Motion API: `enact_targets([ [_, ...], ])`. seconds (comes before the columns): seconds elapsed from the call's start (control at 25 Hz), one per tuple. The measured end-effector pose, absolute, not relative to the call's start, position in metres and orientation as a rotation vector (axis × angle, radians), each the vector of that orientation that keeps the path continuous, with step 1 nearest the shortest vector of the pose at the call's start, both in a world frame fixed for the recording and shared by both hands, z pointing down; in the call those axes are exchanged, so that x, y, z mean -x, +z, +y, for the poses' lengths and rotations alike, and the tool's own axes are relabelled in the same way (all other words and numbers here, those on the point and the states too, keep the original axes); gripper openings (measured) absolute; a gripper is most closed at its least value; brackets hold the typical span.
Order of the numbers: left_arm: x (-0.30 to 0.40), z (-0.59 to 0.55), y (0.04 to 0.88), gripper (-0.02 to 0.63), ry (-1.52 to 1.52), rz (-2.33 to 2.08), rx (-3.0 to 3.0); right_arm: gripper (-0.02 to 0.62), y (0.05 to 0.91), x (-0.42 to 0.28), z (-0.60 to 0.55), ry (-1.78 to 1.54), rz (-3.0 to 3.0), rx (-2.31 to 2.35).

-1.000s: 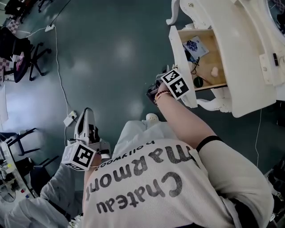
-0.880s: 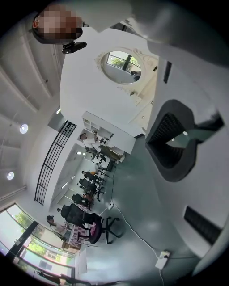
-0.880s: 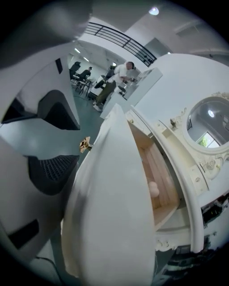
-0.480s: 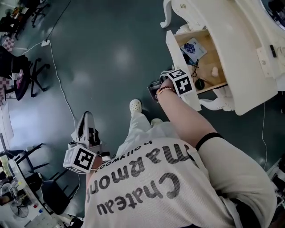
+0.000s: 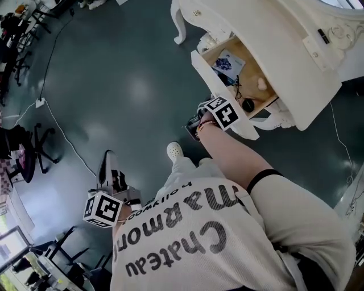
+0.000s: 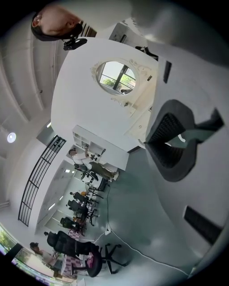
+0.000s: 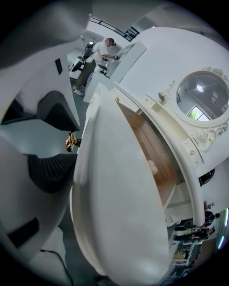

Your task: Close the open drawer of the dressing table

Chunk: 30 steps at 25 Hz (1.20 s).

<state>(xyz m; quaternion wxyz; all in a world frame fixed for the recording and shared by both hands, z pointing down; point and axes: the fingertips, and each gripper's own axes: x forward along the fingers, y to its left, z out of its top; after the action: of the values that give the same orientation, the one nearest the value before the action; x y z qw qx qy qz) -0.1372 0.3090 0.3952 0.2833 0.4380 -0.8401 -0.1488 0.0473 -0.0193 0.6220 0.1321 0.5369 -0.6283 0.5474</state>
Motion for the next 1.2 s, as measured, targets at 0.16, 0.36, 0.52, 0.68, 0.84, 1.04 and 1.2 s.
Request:
enact_targets([
  [0.16,0.167,0.282,0.392,0.008,-0.384,-2.186,-1.250,0.161,0.620,-0.048,-0.026,1.558,-1.815,-1.577],
  [0.36,0.200,0.248,0.386,0.008,-0.339,-2.109,-1.373,0.160,0.618,-0.048,-0.029,1.499,-1.809,-1.591],
  [0.52,0.224,0.226,0.386,0.008,-0.310,-2.057,-1.436,0.157,0.617,-0.049,-0.032,1.469,-1.798,-1.621],
  [0.68,0.242,0.203,0.387,0.008,-0.281,-1.996,-1.509,0.156,0.617,-0.053,-0.036,1.440,-1.794,-1.678],
  [0.84,0.252,0.180,0.394,0.008,-0.251,-1.930,-1.569,0.156,0.617,-0.060,-0.047,1.420,-1.792,-1.722],
  [1.04,0.261,0.168,0.401,0.008,-0.244,-1.885,-1.600,0.155,0.615,-0.064,-0.058,1.405,-1.796,-1.758],
  [1.2,0.268,0.169,0.402,0.008,-0.255,-1.865,-1.613,0.155,0.612,-0.065,-0.059,1.402,-1.804,-1.782],
])
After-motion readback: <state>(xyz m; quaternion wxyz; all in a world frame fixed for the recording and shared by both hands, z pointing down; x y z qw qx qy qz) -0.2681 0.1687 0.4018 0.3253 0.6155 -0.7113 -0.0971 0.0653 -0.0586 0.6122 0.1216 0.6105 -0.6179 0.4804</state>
